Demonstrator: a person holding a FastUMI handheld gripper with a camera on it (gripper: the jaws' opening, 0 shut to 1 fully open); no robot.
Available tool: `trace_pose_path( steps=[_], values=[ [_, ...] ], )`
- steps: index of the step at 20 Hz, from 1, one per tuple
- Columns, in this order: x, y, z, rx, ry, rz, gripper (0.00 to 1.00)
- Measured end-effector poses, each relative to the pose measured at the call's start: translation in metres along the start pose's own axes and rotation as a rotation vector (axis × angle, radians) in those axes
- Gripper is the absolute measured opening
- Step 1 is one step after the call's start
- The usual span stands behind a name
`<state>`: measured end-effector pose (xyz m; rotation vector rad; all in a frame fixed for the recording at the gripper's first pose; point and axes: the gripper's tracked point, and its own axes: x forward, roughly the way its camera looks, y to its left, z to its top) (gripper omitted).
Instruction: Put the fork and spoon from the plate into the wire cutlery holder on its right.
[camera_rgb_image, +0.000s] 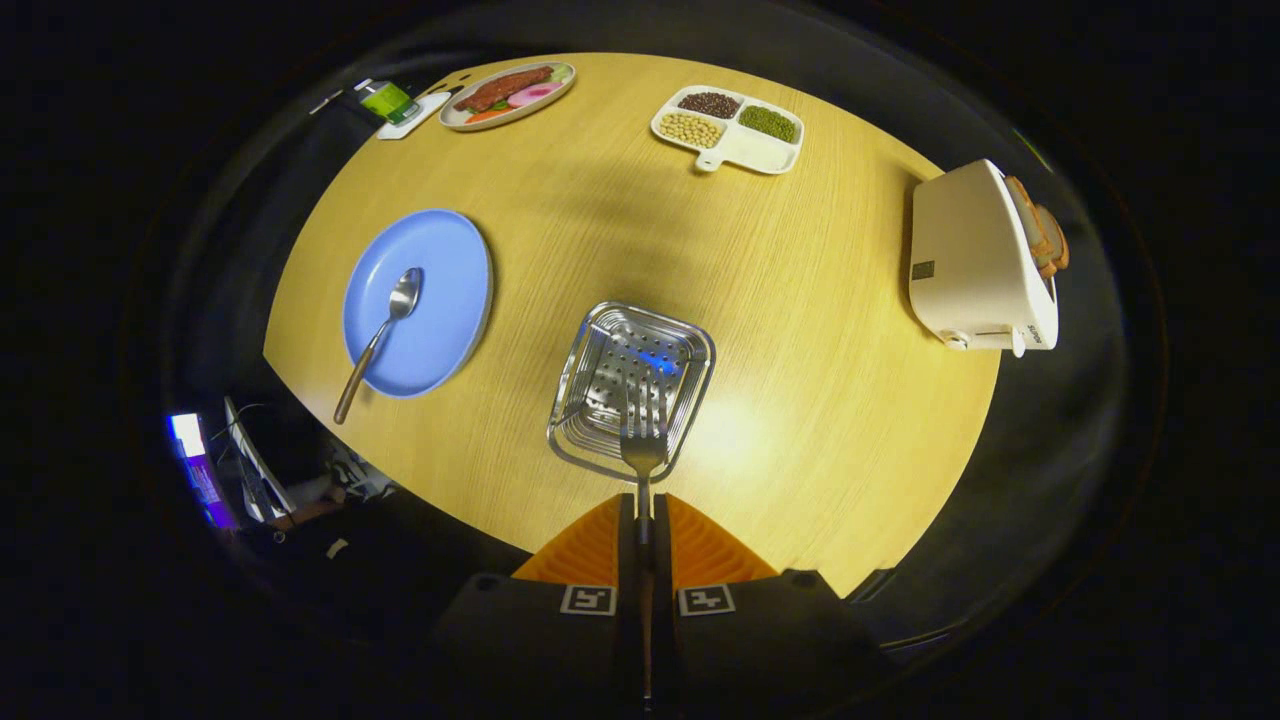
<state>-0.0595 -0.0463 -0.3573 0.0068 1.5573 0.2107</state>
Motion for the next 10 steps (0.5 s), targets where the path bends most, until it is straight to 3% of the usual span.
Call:
trace_pose_path(
  steps=[5, 10],
  values=[
    [0.022, -0.003, 0.014, 0.019, 0.094, -0.036, 0.08],
    [0.026, 0.003, 0.026, 0.001, 0.142, -0.020, 0.08]
  ],
)
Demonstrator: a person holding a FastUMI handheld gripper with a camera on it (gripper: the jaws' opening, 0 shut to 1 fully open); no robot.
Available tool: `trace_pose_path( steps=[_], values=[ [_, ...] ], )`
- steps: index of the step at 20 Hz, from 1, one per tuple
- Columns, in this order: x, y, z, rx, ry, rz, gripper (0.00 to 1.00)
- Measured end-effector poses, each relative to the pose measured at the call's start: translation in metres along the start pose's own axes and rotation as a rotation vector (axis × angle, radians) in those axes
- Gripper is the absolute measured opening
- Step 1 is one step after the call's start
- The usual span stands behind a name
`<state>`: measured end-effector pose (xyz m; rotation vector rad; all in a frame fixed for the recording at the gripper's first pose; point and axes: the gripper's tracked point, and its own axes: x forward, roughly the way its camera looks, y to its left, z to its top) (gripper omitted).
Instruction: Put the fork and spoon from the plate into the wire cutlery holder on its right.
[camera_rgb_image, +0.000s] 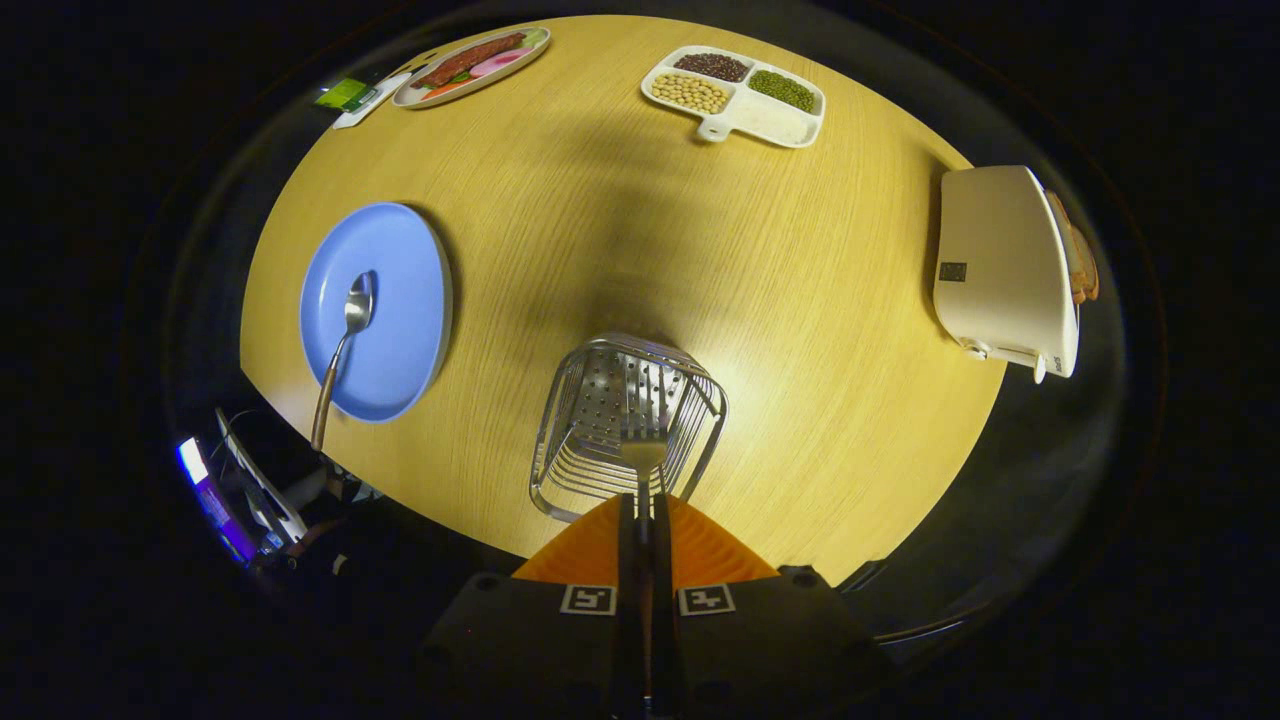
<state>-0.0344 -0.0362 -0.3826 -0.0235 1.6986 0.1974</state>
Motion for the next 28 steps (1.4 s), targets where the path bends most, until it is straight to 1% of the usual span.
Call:
trace_pose_path(
  steps=[4, 7, 8, 11, 13, 14, 17, 18, 19, 20, 21, 22, 24, 26, 28],
  values=[
    [0.009, 0.002, 0.003, -0.003, 0.028, -0.010, 0.08],
    [0.013, 0.002, 0.010, 0.011, 0.019, -0.013, 0.10],
    [0.013, 0.002, 0.009, 0.016, 0.019, -0.012, 0.12],
    [0.011, 0.002, 0.014, 0.029, -0.018, -0.003, 0.12],
    [0.003, 0.002, 0.020, 0.035, -0.083, 0.005, 0.18],
    [-0.004, 0.002, 0.023, 0.047, -0.127, 0.007, 0.25],
    [-0.031, 0.014, 0.031, 0.081, -0.282, 0.031, 0.36],
    [-0.042, 0.024, 0.031, 0.089, -0.329, 0.049, 0.40],
    [-0.052, 0.035, 0.032, 0.098, -0.372, 0.074, 0.41],
    [-0.060, 0.050, 0.032, 0.106, -0.406, 0.107, 0.48],
    [-0.069, 0.067, 0.032, 0.117, -0.435, 0.145, 0.52],
    [-0.073, 0.086, 0.033, 0.125, -0.458, 0.185, 0.60],
    [-0.076, 0.125, 0.031, 0.142, -0.480, 0.263, 0.71],
    [-0.069, 0.164, 0.031, 0.150, -0.481, 0.329, 0.75],
    [-0.058, 0.198, 0.036, 0.164, -0.476, 0.364, 0.75]
  ],
)
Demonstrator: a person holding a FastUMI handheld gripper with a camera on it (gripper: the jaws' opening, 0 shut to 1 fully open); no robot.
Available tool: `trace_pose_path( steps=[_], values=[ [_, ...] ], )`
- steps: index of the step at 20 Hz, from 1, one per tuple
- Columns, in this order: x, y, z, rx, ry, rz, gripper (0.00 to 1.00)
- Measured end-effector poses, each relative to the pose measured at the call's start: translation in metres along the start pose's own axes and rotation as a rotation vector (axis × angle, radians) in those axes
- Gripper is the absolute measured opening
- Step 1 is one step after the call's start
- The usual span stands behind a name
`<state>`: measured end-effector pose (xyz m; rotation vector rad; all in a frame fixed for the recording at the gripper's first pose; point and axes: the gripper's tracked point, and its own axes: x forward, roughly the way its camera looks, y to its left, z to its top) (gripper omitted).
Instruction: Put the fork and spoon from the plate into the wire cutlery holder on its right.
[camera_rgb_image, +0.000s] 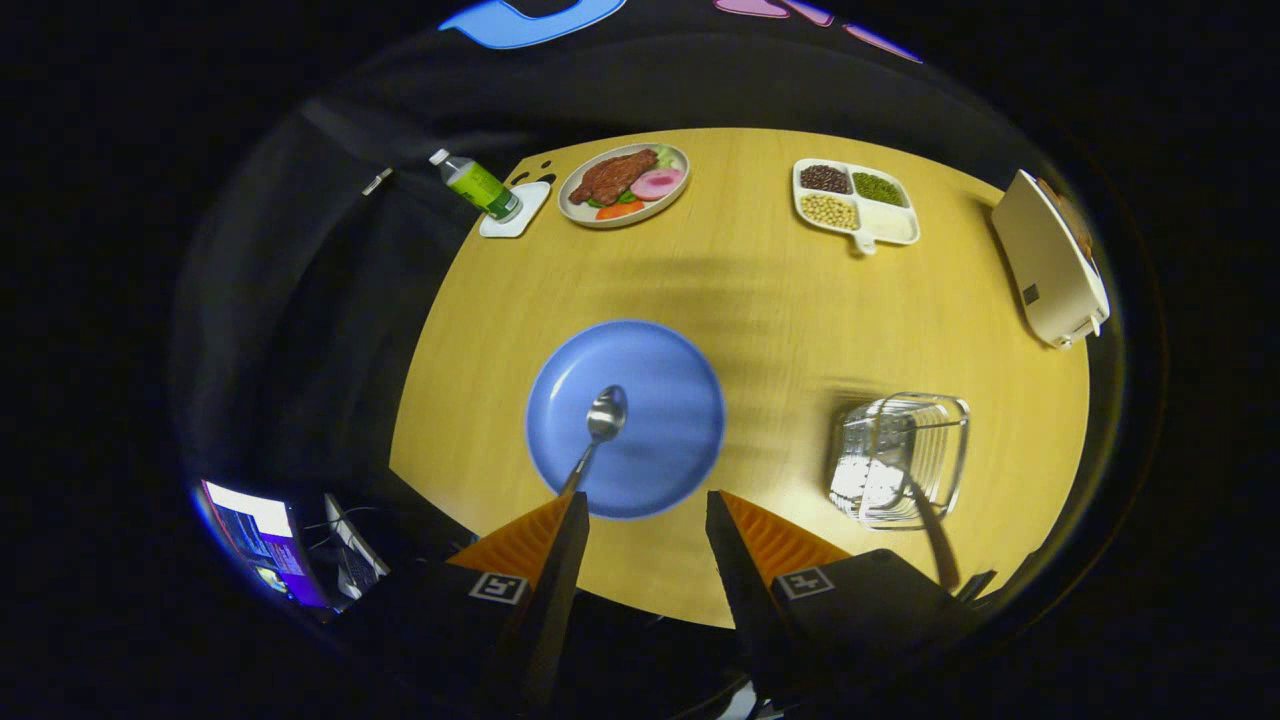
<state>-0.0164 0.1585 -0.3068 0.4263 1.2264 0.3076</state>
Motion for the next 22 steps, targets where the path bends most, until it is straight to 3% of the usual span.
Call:
trace_pose_path(
  steps=[5, 15, 17, 18, 19, 20, 22],
  values=[
    [0.061, 0.036, -0.018, 0.018, 0.045, -0.023, 0.75],
    [0.138, 0.042, -0.038, 0.012, 0.118, -0.159, 0.75],
    [0.147, 0.036, -0.045, -0.008, 0.147, -0.186, 0.64],
    [0.149, 0.031, -0.044, -0.021, 0.142, -0.201, 0.50],
    [0.147, 0.027, -0.040, -0.028, 0.151, -0.218, 0.42],
    [0.149, 0.028, -0.041, -0.030, 0.154, -0.190, 0.14],
    [0.148, 0.031, -0.039, -0.007, 0.151, -0.126, 0.07]
  ],
)
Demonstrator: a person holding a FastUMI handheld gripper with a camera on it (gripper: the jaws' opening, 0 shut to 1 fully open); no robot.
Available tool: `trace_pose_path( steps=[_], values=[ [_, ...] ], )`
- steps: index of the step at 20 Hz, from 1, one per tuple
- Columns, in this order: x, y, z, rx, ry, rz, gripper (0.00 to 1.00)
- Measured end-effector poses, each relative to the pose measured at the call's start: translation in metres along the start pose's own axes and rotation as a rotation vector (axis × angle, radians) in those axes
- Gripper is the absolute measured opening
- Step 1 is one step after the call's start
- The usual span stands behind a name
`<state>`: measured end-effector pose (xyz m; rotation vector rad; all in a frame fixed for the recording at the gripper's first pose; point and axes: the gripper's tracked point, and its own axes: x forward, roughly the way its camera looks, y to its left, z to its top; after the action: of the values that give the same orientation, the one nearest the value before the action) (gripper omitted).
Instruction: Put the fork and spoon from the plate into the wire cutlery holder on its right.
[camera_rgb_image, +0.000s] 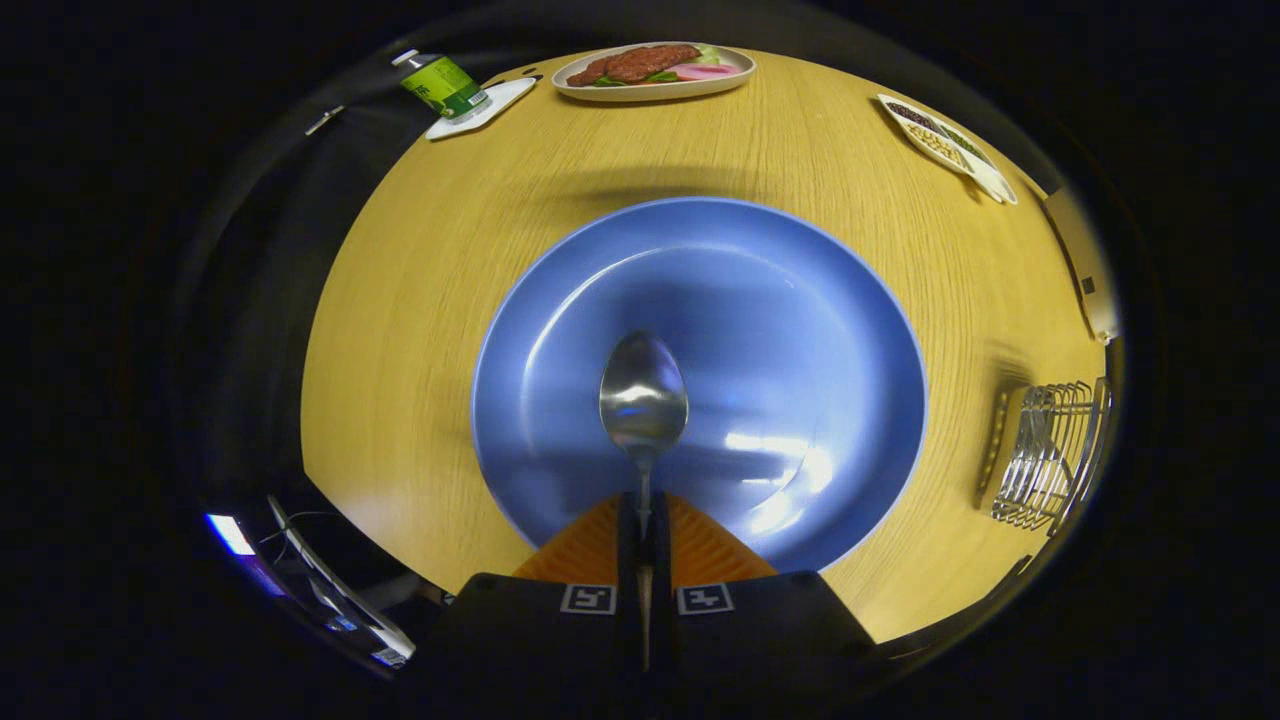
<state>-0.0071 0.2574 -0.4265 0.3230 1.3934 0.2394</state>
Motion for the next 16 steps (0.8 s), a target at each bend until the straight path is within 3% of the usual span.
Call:
trace_pose_path(
  steps=[5, 16],
  values=[
    [-0.017, -0.008, 0.014, 0.053, -0.063, 0.062, 0.07],
    [-0.051, -0.029, 0.024, 0.071, -0.166, 0.110, 0.05]
  ],
)
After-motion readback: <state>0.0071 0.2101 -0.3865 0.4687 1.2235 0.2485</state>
